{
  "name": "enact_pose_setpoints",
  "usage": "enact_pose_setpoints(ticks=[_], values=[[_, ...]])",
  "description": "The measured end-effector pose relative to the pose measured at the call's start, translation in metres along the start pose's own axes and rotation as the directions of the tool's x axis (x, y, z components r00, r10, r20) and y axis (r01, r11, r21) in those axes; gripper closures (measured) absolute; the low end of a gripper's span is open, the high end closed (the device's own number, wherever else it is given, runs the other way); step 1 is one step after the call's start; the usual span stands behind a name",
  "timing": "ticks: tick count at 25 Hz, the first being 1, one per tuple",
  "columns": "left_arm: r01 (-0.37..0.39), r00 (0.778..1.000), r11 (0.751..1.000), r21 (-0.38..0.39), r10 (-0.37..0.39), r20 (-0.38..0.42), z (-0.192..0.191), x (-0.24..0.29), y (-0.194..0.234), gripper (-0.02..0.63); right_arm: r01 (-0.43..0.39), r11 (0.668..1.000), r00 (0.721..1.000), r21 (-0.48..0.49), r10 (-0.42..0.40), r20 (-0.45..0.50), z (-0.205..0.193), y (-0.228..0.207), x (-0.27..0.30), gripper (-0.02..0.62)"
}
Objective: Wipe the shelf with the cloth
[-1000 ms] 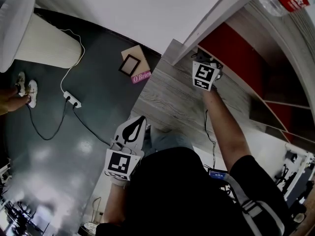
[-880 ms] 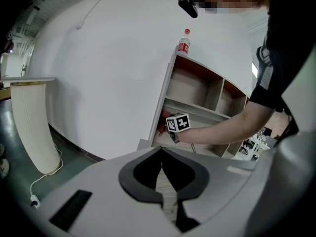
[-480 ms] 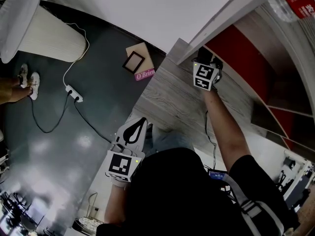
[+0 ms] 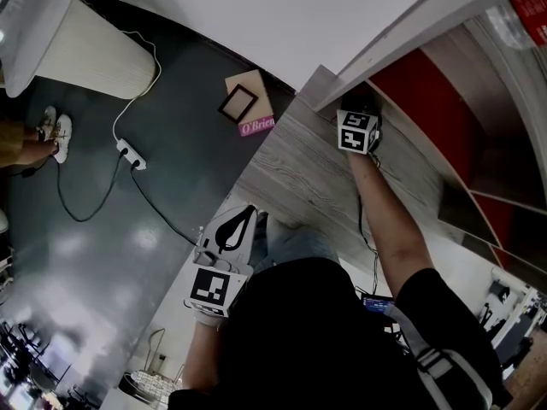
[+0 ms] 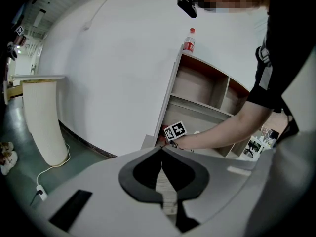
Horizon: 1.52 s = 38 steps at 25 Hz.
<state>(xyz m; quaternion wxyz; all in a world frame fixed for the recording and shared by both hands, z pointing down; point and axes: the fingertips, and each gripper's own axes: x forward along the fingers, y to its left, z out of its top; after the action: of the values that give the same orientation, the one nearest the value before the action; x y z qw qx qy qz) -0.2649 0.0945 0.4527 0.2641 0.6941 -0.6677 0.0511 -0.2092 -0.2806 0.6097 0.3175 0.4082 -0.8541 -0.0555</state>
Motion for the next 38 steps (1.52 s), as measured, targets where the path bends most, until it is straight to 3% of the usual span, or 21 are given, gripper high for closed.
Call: enact_pose_setpoints(ticks=[8, 15, 19, 26, 30, 34, 38], values=[[-0.012, 1.0, 1.0, -0.006, 0.012, -0.006, -0.004, -0.003, 0.005, 0.598, -0.135, 0.988, 0.974, 0.073, 0.146, -0.173, -0.046, 0.036, 0.017, 0.446], [-0.002, 1.0, 1.0, -0.003, 0.002, -0.01, -0.004, -0.003, 0.006, 0.598, -0.154, 0.97, 0.963, 0.189, 0.19, -0.19, -0.063, 0.042, 0.019, 0.445], [0.012, 1.0, 1.0, 0.004, -0.012, -0.013, -0.003, -0.001, 0.004, 0.598, -0.17, 0.964, 0.966, 0.205, 0.204, -0.156, -0.069, 0.037, 0.018, 0.441], [0.065, 0.997, 0.996, 0.06, -0.063, -0.045, -0.009, -0.003, -0.004, 0.598, -0.028, 0.958, 0.98, 0.287, 0.084, -0.183, -0.095, -0.001, 0.003, 0.44], [0.114, 0.992, 0.989, 0.09, -0.108, -0.062, -0.011, -0.005, -0.014, 0.598, -0.035, 0.94, 0.981, 0.34, 0.096, -0.166, -0.107, -0.011, -0.008, 0.443], [0.143, 0.989, 0.986, 0.081, -0.138, -0.06, -0.011, -0.007, -0.023, 0.598, 0.044, 0.924, 0.978, 0.379, 0.038, -0.206, -0.126, -0.034, -0.019, 0.442], [0.184, 0.981, 0.974, 0.13, -0.172, -0.095, -0.019, -0.008, -0.033, 0.598, 0.106, 0.916, 0.971, 0.388, -0.011, -0.238, -0.155, -0.064, -0.04, 0.442]])
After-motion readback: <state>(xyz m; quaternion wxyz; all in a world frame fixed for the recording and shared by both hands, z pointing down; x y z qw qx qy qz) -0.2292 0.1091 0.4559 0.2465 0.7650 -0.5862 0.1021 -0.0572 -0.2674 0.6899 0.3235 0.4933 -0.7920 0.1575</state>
